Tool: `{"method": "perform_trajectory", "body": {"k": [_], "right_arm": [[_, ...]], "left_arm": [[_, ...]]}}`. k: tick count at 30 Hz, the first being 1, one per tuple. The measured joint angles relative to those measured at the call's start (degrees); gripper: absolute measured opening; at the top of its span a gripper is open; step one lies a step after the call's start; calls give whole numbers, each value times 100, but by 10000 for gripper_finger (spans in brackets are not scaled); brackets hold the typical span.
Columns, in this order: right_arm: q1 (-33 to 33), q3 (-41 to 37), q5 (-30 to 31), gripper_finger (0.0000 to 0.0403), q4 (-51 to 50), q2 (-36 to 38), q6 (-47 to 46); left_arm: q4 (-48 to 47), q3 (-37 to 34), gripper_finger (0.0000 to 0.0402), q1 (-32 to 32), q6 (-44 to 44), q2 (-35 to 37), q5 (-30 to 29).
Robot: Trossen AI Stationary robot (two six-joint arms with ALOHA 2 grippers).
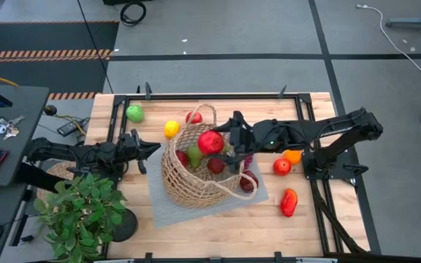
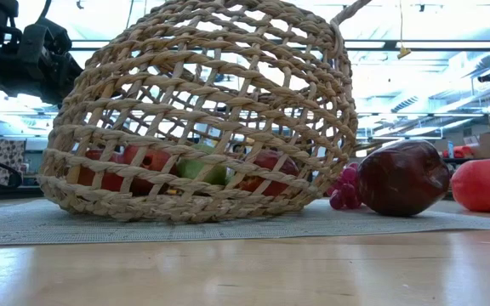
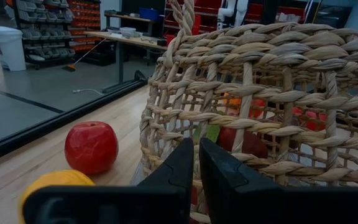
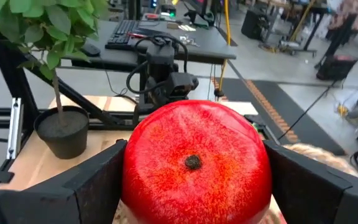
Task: Build produce basket
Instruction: Put the red apple into the basket
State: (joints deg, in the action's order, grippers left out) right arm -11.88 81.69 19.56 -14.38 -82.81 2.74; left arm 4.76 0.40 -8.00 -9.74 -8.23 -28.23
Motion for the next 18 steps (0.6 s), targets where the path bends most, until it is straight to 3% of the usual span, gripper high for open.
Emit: {"method": "perform_trajectory", "body": {"k": [18], "right_arm": [[-124, -2, -248, 351, -673, 121, 4334]], "left_arm": [[-1, 0, 33, -1, 0, -2, 0]]}}
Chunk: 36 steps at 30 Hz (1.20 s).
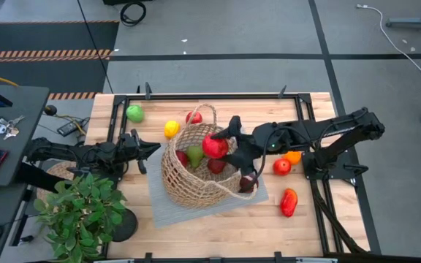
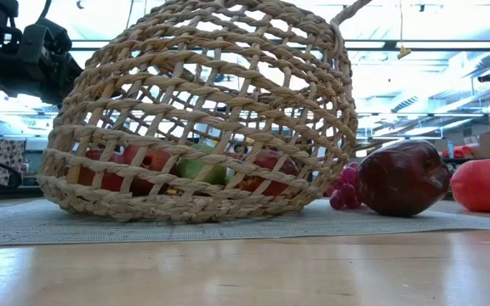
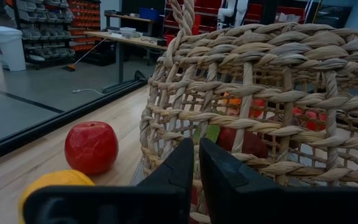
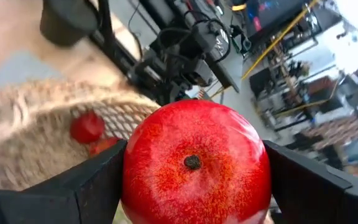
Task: Build produce basket
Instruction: Put the red apple into the basket
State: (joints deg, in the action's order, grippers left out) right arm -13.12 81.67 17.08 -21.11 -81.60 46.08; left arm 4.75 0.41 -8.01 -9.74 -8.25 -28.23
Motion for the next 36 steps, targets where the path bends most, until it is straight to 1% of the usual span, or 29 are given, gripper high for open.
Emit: {"method": "perform_trajectory", "body": {"k": [5, 9, 12, 19, 21, 23, 26, 32, 34, 36], "right_arm": [[-132, 0, -6, 351, -3, 0, 524], [-192, 0, -4, 351, 59, -4, 584], [-216, -1, -4, 351, 42, -49, 840], [-219, -4, 137, 351, 11, -101, 901], [-219, -4, 148, 351, 10, -101, 787], [-209, -4, 144, 351, 53, -101, 400], [-64, -24, 135, 351, 53, -101, -593], [409, -163, 576, 351, 17, -101, -3490], [566, -184, 502, 351, -162, -101, -4395], [723, -186, 225, 351, -354, -101, -5215]], "left_arm": [[0, 0, 36, 1, -1, 0, 0], [0, 0, 40, 0, 0, 2, 0], [0, 1, 39, 1, 0, 2, 0], [1, 0, 32, 2, 0, 2, 0], [-3, 0, 34, 1, -1, 0, 1], [2, 0, 36, 2, -1, 2, 0], [0, 2, 40, 0, 0, 0, 0], [-1, 2, 36, 2, 0, 0, 0], [-2, 1, 34, 0, -1, 0, 0], [-2, 0, 32, 2, 0, 0, 0]]}}
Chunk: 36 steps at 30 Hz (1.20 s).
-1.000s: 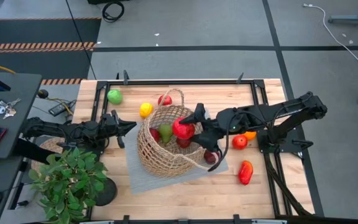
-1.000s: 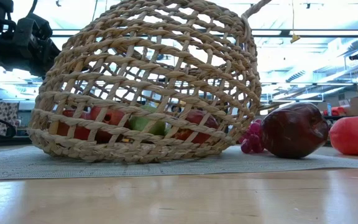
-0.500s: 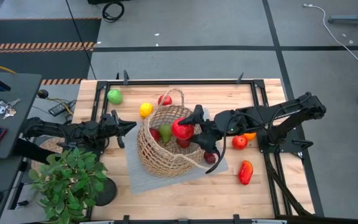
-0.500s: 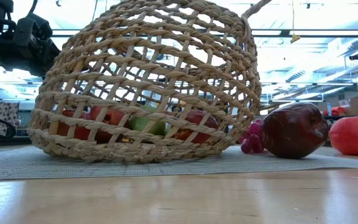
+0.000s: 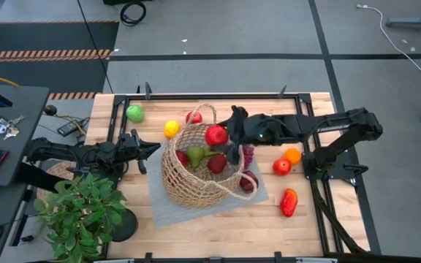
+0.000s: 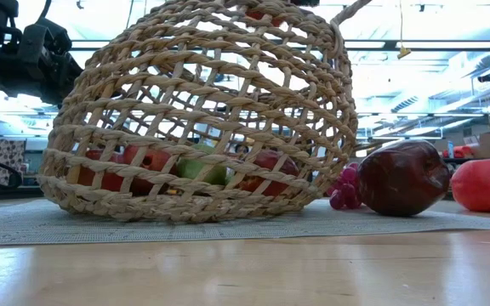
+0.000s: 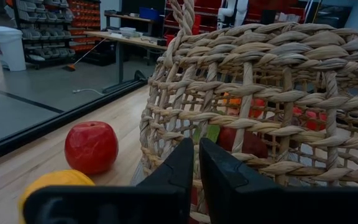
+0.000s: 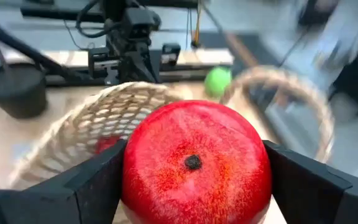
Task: Build produce basket
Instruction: Put the red apple into the basket
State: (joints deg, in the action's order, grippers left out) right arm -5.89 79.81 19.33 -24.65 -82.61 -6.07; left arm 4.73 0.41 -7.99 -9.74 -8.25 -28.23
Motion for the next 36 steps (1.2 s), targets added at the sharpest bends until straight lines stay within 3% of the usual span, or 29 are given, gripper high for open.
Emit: {"method": "perform_trajectory", "body": {"k": [6, 9, 14, 23, 36], "right_arm": [[433, 0, -1381, 351, -576, 0, -2339], [603, 0, -1896, 351, -716, 0, -2817], [810, 0, -2243, 351, -633, 20, -3038], [984, 2, -3410, 351, 775, 148, -3396], [848, 2, -3355, 351, 1173, 503, -2743]], "left_arm": [[0, 0, 38, 0, 0, 0, 0], [0, 0, 40, 0, 0, 0, 0], [0, 0, 36, -1, 0, 0, 0], [2, 0, 37, 0, -2, 0, 0], [1, 0, 32, 0, -2, 2, 0]]}}
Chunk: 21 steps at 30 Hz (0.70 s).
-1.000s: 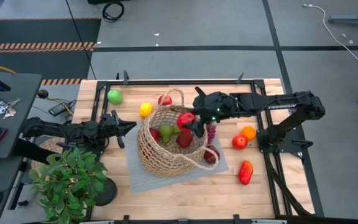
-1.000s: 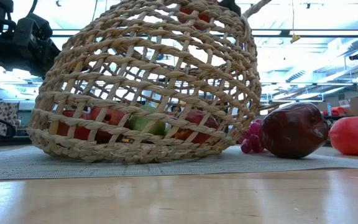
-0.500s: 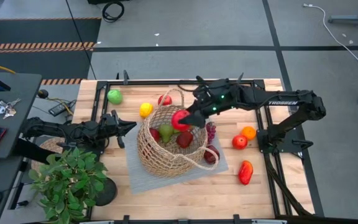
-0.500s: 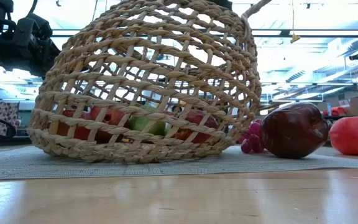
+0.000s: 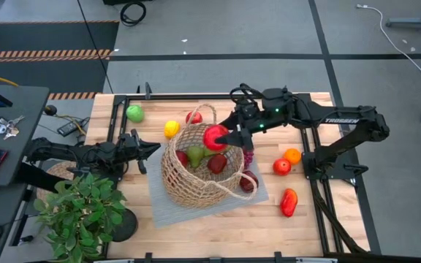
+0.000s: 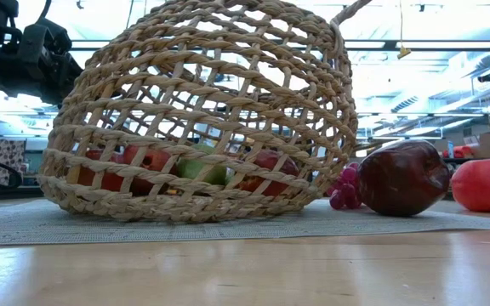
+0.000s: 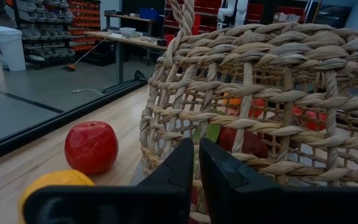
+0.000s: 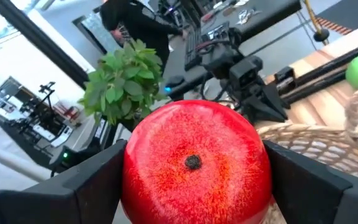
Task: Build produce basket
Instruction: Put the red apple into the basket
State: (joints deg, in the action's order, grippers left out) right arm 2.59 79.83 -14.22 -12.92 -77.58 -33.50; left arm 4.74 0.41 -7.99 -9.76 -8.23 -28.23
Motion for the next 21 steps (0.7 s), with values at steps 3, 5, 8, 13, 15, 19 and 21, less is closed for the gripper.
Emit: {"method": "perform_trajectory", "body": {"k": [3, 5, 8, 13, 15, 19, 21], "right_arm": [[2, 0, 22, 351, -86, 0, -74], [-15, 0, 20, 351, -92, 0, -78], [-37, 0, 0, 351, -75, -7, -83], [-37, 4, -129, 351, 117, -9, -484], [-41, 4, 49, 351, -50, -9, -464], [-37, 4, 538, 351, -592, -9, -318], [-48, 4, 718, 351, -825, -17, -215]], "left_arm": [[-1, 2, 35, 0, 2, -2, 0], [-1, 1, 38, -2, 0, 0, 0], [-1, 0, 40, -1, 0, 0, 0], [-3, 0, 36, 0, 2, -2, 0], [-2, 1, 34, -2, 0, 0, 0], [-3, 1, 33, 0, 1, -1, 0], [-3, 0, 35, -1, 2, 0, 0]]}}
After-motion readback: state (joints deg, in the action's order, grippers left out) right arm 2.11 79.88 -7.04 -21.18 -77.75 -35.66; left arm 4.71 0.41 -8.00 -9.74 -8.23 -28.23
